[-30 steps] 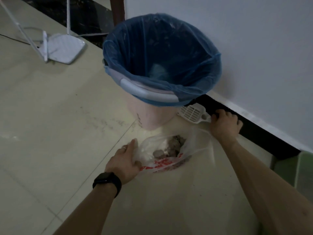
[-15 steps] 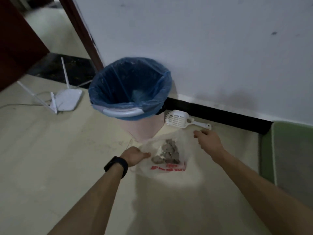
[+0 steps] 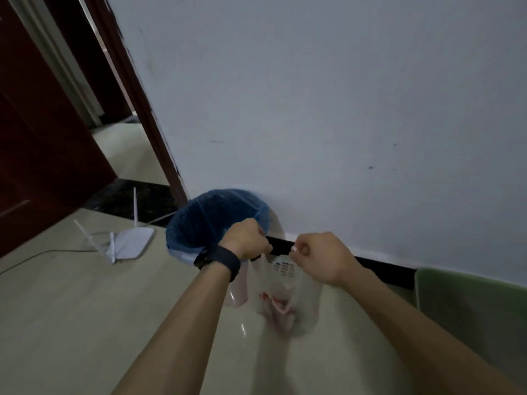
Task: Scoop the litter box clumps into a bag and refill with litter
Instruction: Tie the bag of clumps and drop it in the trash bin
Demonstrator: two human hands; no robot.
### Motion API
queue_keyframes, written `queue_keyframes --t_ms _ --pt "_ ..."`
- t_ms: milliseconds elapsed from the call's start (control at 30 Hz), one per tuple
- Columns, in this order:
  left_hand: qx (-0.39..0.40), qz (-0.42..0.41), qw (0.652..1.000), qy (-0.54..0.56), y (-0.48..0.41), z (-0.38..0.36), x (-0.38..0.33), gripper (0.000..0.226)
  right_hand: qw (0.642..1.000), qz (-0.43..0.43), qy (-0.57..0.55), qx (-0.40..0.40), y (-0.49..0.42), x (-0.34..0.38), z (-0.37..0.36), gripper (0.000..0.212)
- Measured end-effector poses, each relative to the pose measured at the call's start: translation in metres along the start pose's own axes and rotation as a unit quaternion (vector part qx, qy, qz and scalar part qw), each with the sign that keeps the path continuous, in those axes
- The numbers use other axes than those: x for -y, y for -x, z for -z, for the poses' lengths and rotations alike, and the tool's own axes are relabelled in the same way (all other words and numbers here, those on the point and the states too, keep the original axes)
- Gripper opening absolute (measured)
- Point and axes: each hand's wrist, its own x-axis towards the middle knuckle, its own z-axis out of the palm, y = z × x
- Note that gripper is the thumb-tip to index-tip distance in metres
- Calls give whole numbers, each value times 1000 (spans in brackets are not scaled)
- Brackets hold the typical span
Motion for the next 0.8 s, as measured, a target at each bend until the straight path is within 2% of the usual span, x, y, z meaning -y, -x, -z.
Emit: queue_keyframes --t_ms 100,133,200,233,300,400,500,533,600,667,733,800 --pt "-38 9 975 219 -4 7 -1 35 990 -72 -93 -75 -3 0 28 26" --pt "-53 19 965 256 -5 8 4 34 989 -98 -88 -64 -5 -3 33 32" --pt "-70 25 978 197 -5 8 15 24 987 -154 -35 -13 -3 -14 38 36" --pt "-85 22 979 183 -6 9 20 22 983 -178 -32 -29 -2 -19 41 35" --pt "-122 -1 961 249 -6 15 21 27 981 -182 -24 -58 1 -28 44 33" --pt "-197 -31 944 263 -3 14 19 32 987 -157 -17 30 7 -24 39 27" --pt "-152 -19 967 203 -5 -21 28 17 986 -161 -15 36 8 -23 28 26" --pt "-109 -7 981 158 -7 -36 33 22 986 -163 -17 23 7 -22 27 25" --pt "-17 29 998 61 -13 -68 46 57 986 -163 -16 14 5 -21 28 23" --pt "21 33 999 13 -19 -92 52 85 986 -166 -16 17 4 -20 27 18" --pt "37 16 999 32 -25 -105 49 102 985 -172 -20 22 6 -23 23 16" --pt "24 33 994 101 -34 -107 38 108 983 -181 -26 27 10 -27 18 19"
